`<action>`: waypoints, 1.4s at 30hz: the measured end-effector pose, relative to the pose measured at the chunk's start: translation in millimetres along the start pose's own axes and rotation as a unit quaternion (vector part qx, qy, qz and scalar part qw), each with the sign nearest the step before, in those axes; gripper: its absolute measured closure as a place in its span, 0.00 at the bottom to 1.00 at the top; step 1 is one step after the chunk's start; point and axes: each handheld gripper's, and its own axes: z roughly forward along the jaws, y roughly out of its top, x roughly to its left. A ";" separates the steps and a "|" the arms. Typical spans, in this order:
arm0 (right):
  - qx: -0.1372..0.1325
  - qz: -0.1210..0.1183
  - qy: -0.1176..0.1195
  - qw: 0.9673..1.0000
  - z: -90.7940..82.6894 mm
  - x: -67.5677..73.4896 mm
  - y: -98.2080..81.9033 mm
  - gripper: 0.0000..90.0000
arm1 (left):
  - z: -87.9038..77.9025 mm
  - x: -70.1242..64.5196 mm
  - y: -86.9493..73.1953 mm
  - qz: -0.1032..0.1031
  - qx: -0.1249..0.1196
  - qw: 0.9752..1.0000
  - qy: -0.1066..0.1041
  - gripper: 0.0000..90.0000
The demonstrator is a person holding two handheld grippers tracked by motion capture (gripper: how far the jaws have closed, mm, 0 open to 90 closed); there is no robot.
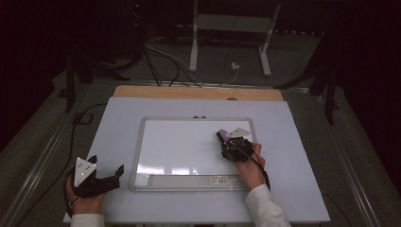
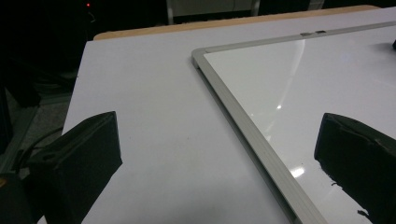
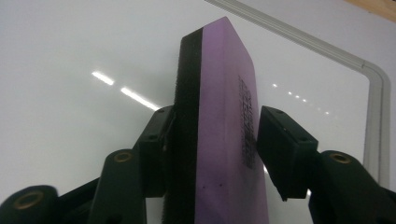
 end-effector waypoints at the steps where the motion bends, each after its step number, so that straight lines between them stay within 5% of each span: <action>1: 0.000 0.002 0.000 1.000 0.0 0.0 0.2 0.55 | -0.2 0.1 0.0 0.000 0.000 1.000 0.000 0.02; 25: 0.016 0.034 0.021 0.999 6.3 -12.6 3.1 0.46 | -0.6 0.8 -0.1 -0.002 0.000 1.000 0.001 0.02; 36: 0.000 0.064 0.009 0.998 -1.8 -24.0 4.0 0.68 | -0.5 0.5 -0.1 -0.001 0.000 1.000 0.001 0.02; 42: -0.005 0.085 0.004 0.996 -5.6 -25.1 3.5 0.70 | -0.4 0.4 -0.1 -0.001 0.001 1.000 0.001 0.02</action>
